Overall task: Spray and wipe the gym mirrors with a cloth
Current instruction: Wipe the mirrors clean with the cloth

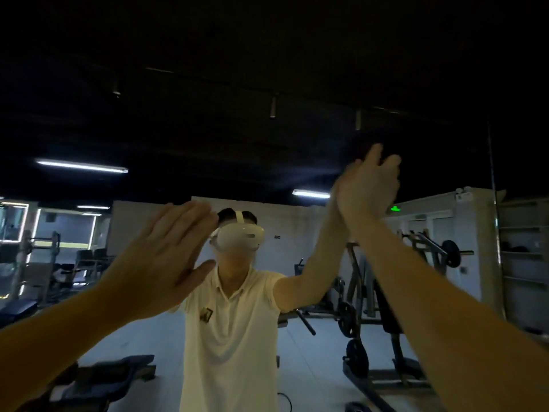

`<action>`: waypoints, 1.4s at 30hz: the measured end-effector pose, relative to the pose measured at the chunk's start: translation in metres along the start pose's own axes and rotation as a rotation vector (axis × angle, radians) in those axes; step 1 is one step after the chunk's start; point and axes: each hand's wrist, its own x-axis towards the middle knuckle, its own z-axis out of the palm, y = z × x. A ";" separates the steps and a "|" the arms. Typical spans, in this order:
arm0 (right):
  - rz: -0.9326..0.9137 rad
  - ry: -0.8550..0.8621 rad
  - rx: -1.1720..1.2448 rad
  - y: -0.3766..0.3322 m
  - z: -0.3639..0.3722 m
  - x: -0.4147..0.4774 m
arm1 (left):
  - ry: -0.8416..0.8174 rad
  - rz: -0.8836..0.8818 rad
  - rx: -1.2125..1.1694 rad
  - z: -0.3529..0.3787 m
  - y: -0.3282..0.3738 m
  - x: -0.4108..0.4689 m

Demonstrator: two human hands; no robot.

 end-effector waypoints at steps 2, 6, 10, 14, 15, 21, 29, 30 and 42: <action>-0.114 -0.020 0.062 -0.059 0.006 -0.035 | 0.033 -0.056 0.029 -0.007 -0.019 0.011; -0.359 -0.030 0.117 -0.134 0.013 -0.088 | 0.203 -0.249 -0.081 -0.018 -0.026 0.039; -0.788 -0.083 -0.029 -0.097 0.008 -0.060 | 0.184 -0.325 -0.117 -0.003 -0.016 0.062; -0.515 -0.050 -0.251 0.002 -0.004 0.012 | 0.147 -0.304 -0.074 0.020 -0.010 0.065; -0.379 -0.042 -0.261 0.029 -0.010 0.026 | 0.161 -0.300 -0.064 0.022 -0.011 0.065; 0.143 0.019 -0.179 0.040 0.001 0.053 | 0.175 -0.307 -0.037 0.023 -0.009 0.066; -0.229 0.042 0.028 -0.096 0.020 -0.013 | 0.211 -0.290 -0.046 0.024 -0.010 0.066; -0.331 0.003 0.074 -0.109 0.018 -0.030 | 0.215 -0.285 -0.046 0.024 -0.011 0.066; -0.222 -0.026 -0.095 0.057 -0.006 0.016 | 0.212 -0.299 -0.040 0.026 -0.010 0.064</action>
